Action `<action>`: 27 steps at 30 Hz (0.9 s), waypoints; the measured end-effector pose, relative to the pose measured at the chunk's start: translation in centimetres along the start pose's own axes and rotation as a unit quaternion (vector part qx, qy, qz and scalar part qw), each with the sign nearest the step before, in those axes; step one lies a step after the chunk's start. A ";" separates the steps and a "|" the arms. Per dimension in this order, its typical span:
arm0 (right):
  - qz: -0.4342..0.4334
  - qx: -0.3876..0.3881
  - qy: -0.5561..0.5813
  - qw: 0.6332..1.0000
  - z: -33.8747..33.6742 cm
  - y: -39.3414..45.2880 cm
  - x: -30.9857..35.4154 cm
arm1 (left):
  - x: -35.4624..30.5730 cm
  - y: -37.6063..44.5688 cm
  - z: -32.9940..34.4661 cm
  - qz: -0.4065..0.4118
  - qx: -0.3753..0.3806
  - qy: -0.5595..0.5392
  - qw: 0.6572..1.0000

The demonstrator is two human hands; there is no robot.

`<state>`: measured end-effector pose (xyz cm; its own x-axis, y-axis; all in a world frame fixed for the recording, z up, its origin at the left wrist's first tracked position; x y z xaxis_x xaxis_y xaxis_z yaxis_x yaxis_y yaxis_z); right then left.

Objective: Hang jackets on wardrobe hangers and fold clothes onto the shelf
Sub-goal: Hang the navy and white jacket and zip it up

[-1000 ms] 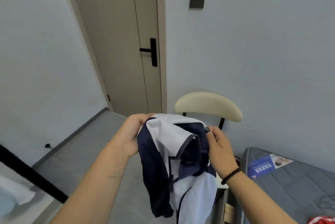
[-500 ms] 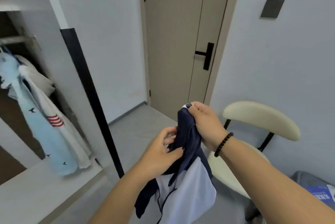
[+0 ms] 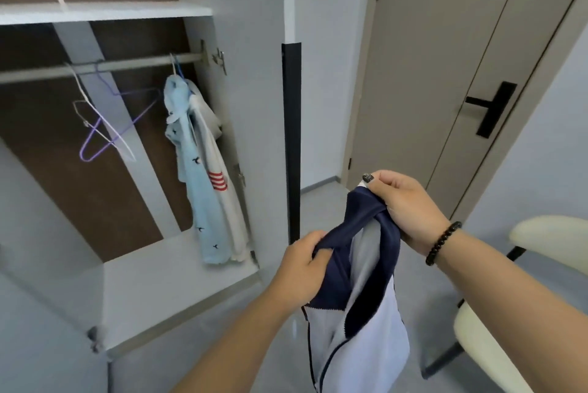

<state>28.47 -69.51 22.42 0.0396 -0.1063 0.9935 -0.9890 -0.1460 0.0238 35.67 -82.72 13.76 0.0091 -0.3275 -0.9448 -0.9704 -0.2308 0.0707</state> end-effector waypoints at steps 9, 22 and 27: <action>-0.155 0.210 -0.252 0.932 1.2 0.6 0.7 | -2.6 2.5 -4.3 -0.111 -0.183 -0.149 0.965; -0.089 0.194 -0.241 0.947 0.3 4.7 -2.3 | -7.2 3.5 -5.2 -0.109 -0.243 -0.127 0.956; 0.053 0.204 -0.035 0.977 2.7 4.9 -1.6 | -4.9 3.3 -8.4 -0.105 -0.232 0.025 0.967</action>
<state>23.91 -72.70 20.67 -0.0357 -0.2066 0.9778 -0.8496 -0.5089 -0.1386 34.46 -89.55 21.32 0.2164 -0.2694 -0.9384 -0.7340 -0.6787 0.0256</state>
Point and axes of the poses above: each hand's wrist, its own y-axis towards the middle knuckle, its own z-axis out of the palm, x = y × z, the point moved 10 cm from there along y, towards the middle knuckle, and after that the axes turned 9 degrees about -x, right-handed, at the moved point
